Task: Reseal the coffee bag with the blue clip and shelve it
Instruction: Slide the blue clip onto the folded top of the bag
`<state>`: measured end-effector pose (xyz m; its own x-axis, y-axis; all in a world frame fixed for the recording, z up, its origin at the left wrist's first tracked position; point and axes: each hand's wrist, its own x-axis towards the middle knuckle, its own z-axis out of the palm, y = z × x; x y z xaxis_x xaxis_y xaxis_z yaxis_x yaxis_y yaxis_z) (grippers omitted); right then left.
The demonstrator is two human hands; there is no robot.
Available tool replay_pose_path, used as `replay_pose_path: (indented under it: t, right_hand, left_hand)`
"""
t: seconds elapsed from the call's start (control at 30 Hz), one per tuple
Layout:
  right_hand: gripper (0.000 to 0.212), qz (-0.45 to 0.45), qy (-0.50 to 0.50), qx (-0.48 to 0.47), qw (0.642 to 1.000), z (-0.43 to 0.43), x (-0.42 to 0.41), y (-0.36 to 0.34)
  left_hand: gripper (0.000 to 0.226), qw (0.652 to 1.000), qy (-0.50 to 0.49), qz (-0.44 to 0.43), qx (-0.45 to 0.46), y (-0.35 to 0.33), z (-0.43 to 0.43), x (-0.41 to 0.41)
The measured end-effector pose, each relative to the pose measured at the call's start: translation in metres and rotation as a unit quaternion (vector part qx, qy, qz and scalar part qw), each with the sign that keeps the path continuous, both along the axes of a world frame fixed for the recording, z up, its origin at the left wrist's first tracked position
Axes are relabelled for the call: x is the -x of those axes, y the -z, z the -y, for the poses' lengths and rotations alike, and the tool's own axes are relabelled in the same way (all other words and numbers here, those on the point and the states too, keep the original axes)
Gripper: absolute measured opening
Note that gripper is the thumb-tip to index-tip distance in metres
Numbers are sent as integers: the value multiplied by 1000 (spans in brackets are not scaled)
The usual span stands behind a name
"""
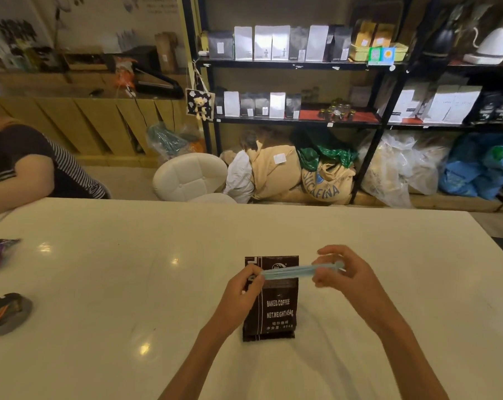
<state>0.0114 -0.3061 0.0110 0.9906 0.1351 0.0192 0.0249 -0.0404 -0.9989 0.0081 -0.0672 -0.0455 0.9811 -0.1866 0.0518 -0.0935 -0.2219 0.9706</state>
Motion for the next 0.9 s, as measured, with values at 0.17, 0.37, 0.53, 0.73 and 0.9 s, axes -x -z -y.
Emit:
replay_pose_path:
  t: [0.17, 0.37, 0.53, 0.73, 0.9]
  right_hand:
    - [20, 15, 72, -128, 989, -57, 5, 7]
    - [25, 124, 57, 6, 991, -69, 8, 10]
    - [48, 303, 48, 467, 830, -19, -6, 10]
    - [50, 342, 16, 514, 786, -20, -4, 17]
    - [27, 372, 22, 472, 799, -16, 3, 22]
  left_hand:
    - [14, 997, 4, 34, -75, -1, 15, -3]
    - [32, 995, 36, 17, -92, -12, 11, -3]
    - [51, 997, 31, -27, -70, -13, -8, 1]
    - [48, 998, 32, -53, -20, -15, -5, 2]
    - [42, 999, 32, -33, -6, -15, -3, 4]
